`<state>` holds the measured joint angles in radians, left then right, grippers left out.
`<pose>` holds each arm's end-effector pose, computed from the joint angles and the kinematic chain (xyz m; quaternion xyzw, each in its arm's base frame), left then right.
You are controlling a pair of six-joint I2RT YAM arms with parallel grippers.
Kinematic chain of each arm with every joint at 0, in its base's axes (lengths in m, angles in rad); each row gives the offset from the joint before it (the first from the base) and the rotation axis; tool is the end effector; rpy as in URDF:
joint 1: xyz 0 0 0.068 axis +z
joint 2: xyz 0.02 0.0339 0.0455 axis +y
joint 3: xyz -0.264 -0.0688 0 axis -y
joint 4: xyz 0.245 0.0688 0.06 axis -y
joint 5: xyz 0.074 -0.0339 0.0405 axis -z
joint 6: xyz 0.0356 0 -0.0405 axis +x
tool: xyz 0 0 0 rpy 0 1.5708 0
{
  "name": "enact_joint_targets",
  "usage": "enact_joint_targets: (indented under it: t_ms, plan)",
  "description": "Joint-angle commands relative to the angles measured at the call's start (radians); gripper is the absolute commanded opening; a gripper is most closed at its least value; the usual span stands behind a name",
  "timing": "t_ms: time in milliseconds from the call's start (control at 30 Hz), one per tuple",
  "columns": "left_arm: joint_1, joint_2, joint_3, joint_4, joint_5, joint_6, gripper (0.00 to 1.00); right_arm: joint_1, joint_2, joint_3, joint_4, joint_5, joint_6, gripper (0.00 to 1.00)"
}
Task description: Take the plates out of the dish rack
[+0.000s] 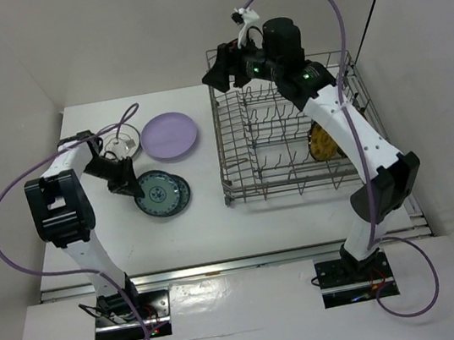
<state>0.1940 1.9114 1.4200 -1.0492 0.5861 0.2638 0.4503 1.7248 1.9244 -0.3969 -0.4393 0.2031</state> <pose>0.3528 0.0492 0.1960 0.0378 0.9565 -0.2780 0.0796 0.3471 0.1846 0.4609 -0.2301 0.7319 0.3582 0.5320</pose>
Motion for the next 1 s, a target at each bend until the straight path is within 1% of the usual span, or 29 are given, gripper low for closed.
enact_joint_targets:
  t_ms: [0,33,67,100,200,233,267,300,333,367,467,500,600,667,700,767,800,867,900,933,967]
  plan:
    - [-0.014,0.043,0.010,0.001,0.034,0.025,0.02,0.011,-0.037,-0.004,-0.034,0.060,-0.045,0.74]
    - [-0.015,0.043,0.010,0.002,0.034,0.025,0.04,0.011,-0.037,-0.004,-0.034,0.069,-0.045,0.74]
    - [-0.025,0.057,0.010,0.012,0.034,0.014,0.09,0.011,-0.048,-0.016,-0.034,0.083,-0.045,0.75]
    - [-0.039,0.067,0.010,0.012,0.034,0.014,0.12,0.011,-0.048,-0.016,-0.034,0.092,-0.045,0.75]
    - [-0.051,0.067,0.010,0.040,-0.018,0.003,0.22,0.011,-0.057,-0.025,-0.045,0.093,-0.054,0.75]
    - [-0.062,0.067,0.010,0.049,-0.034,-0.006,0.29,0.011,-0.067,-0.025,-0.054,0.102,-0.054,0.75]
    - [-0.062,0.067,-0.004,0.058,-0.051,-0.006,0.32,0.011,-0.067,-0.034,-0.054,0.102,-0.054,0.75]
    - [-0.062,0.058,-0.013,0.067,-0.081,-0.017,0.40,0.011,-0.076,-0.034,-0.054,0.111,-0.054,0.75]
    - [-0.062,0.058,-0.013,0.083,-0.097,-0.017,0.40,0.011,-0.076,-0.044,-0.054,0.111,-0.054,0.75]
    - [-0.062,0.049,-0.013,0.083,-0.110,-0.027,0.50,0.011,-0.076,-0.044,-0.054,0.111,-0.054,0.75]
    - [-0.073,0.040,-0.024,0.103,-0.146,-0.037,0.61,0.011,-0.085,-0.044,-0.054,0.120,-0.064,0.75]
    - [-0.085,0.040,-0.024,0.103,-0.146,-0.037,0.63,0.011,-0.085,-0.044,-0.063,0.120,-0.064,0.75]
    - [-0.096,0.040,-0.024,0.103,-0.183,-0.037,0.63,0.011,-0.085,-0.044,-0.072,0.140,-0.073,0.76]
    - [-0.123,0.040,-0.024,0.103,-0.224,-0.037,0.63,0.011,-0.094,-0.044,-0.086,0.181,-0.082,0.76]
    - [-0.143,0.031,-0.035,0.103,-0.236,-0.037,0.63,0.001,-0.094,-0.044,-0.124,0.259,-0.082,0.79]
    - [-0.163,0.020,-0.045,0.103,-0.256,-0.028,0.63,-0.027,-0.094,-0.033,-0.177,0.362,-0.068,0.81]
    - [-0.172,0.020,-0.046,0.113,-0.272,-0.028,0.63,-0.077,-0.094,-0.024,-0.244,0.379,-0.053,0.81]
    - [-0.183,0.008,-0.046,0.114,-0.307,-0.046,0.63,-0.133,-0.076,-0.013,-0.307,0.422,-0.033,0.81]
    - [-0.183,-0.003,-0.046,0.123,-0.318,-0.055,0.63,-0.162,-0.076,-0.013,-0.354,0.474,-0.033,0.81]
    - [-0.183,-0.012,-0.035,0.123,-0.333,-0.066,0.63,-0.224,-0.076,-0.027,-0.373,0.497,-0.033,0.81]
    - [-0.183,-0.035,-0.035,0.133,-0.359,-0.075,0.63,-0.257,-0.076,-0.053,-0.387,0.514,-0.033,0.80]
